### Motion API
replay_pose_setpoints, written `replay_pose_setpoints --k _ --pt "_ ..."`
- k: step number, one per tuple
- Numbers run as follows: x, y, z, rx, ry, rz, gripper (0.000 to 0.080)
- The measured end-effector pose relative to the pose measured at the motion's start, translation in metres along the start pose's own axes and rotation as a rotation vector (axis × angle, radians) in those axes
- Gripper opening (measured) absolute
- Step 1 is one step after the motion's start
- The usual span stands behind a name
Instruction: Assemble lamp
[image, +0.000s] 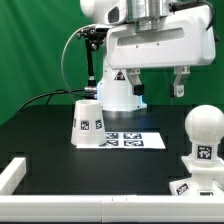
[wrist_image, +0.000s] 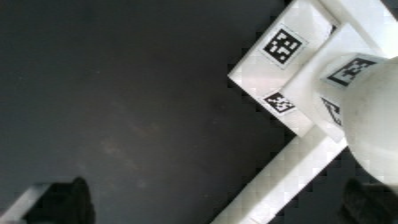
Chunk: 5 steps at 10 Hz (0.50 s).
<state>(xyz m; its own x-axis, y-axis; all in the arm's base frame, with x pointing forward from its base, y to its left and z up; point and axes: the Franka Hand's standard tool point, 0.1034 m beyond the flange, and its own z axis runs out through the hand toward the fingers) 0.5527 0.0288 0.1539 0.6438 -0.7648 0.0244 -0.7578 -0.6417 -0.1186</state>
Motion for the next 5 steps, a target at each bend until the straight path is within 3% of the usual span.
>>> replay_pose_setpoints --k 1,2,4,5 --pt "0.0 0.004 0.001 -0.002 -0.003 -0.022 0.0698" --pt "0.002 0.023 0.004 -0.017 -0.021 -0.068 0.0698" --pt "0.004 0.076 -0.006 -0.053 -0.11 -0.084 0.0698" --pt "0.006 0.092 -0.011 -0.052 -0.124 -0.055 0.0698"
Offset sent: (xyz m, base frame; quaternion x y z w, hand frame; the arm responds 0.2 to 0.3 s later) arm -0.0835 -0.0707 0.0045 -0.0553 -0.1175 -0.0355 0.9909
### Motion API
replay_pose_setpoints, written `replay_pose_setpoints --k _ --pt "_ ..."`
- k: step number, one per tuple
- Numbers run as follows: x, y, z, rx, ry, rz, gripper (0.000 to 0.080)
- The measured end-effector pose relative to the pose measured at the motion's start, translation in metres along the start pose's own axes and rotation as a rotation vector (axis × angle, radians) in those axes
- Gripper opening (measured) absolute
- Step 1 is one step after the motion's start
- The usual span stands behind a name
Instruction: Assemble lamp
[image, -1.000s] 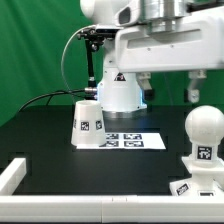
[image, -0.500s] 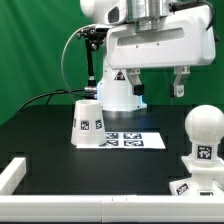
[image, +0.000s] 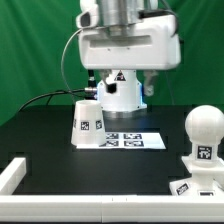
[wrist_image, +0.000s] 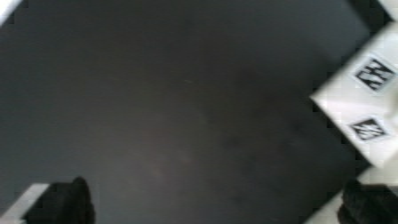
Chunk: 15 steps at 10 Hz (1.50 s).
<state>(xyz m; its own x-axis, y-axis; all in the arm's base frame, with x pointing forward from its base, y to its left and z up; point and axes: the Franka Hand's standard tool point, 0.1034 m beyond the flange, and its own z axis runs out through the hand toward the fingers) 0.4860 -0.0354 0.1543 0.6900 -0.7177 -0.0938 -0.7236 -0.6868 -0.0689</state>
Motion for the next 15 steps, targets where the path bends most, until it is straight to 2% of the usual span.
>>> replay_pose_setpoints --k 1,4,5,6,8,9,10,13,15 --pt "-0.002 0.005 0.001 0.005 0.007 0.01 0.0698" --pt "-0.002 0.004 0.002 0.002 0.007 0.006 0.0698" --pt "-0.004 0.008 0.004 0.0 0.003 0.01 0.0698" --pt "-0.014 0.025 0.012 -0.011 -0.017 0.028 0.0698" --pt "-0.036 0.072 0.036 -0.04 -0.047 0.082 0.0698" --pt "-0.038 0.082 0.053 -0.078 -0.036 0.089 0.0698" --pt "-0.037 0.081 0.057 -0.092 -0.041 0.083 0.0698" --pt "-0.037 0.082 0.057 -0.095 -0.044 0.086 0.0698" --pt "-0.047 0.094 0.053 -0.103 -0.099 0.116 0.0698"
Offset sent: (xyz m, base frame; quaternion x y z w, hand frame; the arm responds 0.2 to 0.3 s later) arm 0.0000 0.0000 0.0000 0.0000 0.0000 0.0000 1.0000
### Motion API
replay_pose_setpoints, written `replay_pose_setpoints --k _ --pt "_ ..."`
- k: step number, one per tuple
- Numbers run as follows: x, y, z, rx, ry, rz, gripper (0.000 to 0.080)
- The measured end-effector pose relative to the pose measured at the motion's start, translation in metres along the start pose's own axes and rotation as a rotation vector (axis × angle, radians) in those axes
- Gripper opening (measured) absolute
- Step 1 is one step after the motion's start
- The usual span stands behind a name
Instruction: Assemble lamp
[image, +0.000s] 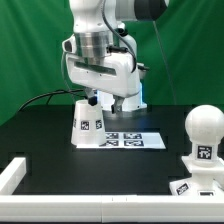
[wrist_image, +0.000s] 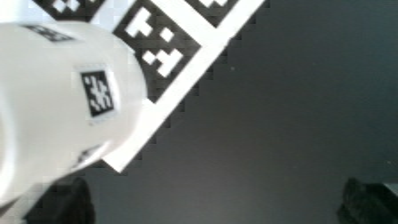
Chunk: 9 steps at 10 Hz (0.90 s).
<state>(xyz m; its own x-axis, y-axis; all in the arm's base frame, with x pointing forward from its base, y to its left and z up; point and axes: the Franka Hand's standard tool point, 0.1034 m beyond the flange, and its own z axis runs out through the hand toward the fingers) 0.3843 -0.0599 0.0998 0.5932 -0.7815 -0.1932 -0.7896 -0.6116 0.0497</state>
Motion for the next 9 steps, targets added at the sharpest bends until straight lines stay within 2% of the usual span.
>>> replay_pose_setpoints --k 2,3,4,5,9 --pt "0.007 0.008 0.0 -0.013 -0.018 0.014 0.0698" --pt "0.003 0.007 -0.003 0.0 -0.02 0.011 0.0698" --pt "0.004 0.013 0.003 0.004 -0.008 0.013 0.0698" --pt "0.005 0.015 0.008 0.004 0.0 0.02 0.0698" --pt "0.005 0.015 0.008 0.004 0.0 0.02 0.0698"
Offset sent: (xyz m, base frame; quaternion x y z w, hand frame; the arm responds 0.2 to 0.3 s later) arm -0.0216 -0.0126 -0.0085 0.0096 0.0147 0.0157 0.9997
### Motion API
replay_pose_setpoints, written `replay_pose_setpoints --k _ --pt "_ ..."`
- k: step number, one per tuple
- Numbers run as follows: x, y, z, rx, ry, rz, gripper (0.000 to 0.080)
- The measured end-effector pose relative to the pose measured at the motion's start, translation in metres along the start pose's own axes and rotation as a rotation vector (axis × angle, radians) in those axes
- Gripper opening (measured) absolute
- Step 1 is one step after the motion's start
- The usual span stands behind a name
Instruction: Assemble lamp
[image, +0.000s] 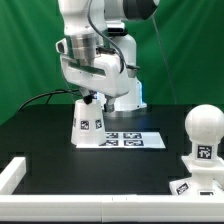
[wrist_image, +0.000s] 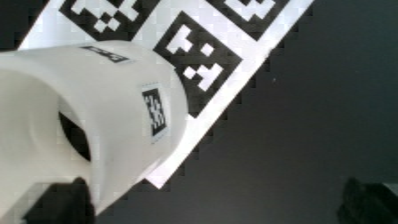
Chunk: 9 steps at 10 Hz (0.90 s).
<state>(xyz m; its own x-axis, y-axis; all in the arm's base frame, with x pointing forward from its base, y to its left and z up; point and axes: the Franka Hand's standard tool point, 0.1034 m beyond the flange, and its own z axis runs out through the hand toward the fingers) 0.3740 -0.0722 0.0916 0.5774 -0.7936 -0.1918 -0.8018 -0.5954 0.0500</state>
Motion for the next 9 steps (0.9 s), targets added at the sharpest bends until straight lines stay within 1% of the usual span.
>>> replay_pose_setpoints --k 6,8,9 --pt "0.0 0.0 0.0 0.0 0.0 0.0 0.0698" --pt "0.0007 -0.0014 -0.001 0.004 0.003 0.0 0.0698" --pt "-0.0027 0.0045 0.0 -0.028 -0.058 0.014 0.0698"
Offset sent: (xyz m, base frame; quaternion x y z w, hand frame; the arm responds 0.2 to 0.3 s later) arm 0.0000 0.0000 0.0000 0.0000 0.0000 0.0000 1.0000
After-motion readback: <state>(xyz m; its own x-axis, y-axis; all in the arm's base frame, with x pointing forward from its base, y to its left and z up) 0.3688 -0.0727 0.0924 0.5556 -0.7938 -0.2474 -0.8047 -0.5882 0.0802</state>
